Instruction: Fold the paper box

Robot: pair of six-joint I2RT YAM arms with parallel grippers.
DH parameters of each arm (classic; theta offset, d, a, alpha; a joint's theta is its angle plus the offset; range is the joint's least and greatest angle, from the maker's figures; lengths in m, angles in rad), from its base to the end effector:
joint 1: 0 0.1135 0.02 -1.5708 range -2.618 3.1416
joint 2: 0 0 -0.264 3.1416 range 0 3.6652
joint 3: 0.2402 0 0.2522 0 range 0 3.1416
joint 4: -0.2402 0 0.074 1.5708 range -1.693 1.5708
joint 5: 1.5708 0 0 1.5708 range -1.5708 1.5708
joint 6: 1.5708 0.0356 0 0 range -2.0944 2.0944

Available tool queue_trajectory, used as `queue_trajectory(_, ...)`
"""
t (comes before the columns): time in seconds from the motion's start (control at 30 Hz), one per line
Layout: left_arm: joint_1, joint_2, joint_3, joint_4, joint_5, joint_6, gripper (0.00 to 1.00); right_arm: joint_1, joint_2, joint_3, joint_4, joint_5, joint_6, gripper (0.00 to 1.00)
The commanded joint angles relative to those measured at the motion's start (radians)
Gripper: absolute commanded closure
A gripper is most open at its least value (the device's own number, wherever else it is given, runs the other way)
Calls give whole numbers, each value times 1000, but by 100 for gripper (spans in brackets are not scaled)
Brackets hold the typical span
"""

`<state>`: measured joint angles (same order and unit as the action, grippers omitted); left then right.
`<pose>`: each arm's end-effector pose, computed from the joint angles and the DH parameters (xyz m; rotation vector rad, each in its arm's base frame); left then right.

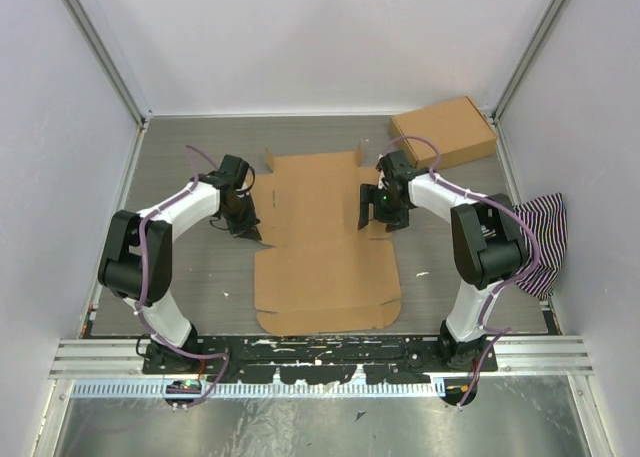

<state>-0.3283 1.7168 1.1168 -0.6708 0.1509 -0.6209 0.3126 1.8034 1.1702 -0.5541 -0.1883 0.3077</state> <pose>0.3076 -0.1104 0.1816 -0.3923 2.8908 -0.3976 0.3354 0.1154 0.1728 -0.0582 2.8037 0.4183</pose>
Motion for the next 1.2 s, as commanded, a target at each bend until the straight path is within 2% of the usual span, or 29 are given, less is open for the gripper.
queue_trajectory(0.0,1,22,21,-9,-5,23,100,4,29,39,2,94,-10,16)
queue_trajectory(0.23,1,29,31,-13,-7,24,100,3,33,25,-6,180,5,16)
queue_trajectory(0.47,1,34,33,-19,-13,33,100,2,38,13,2,200,-1,16)
queue_trajectory(0.73,1,54,39,-8,14,35,100,6,56,2,56,-40,-19,18)
queue_trajectory(1.17,1,81,79,-21,19,42,100,8,-27,56,57,-154,13,20)
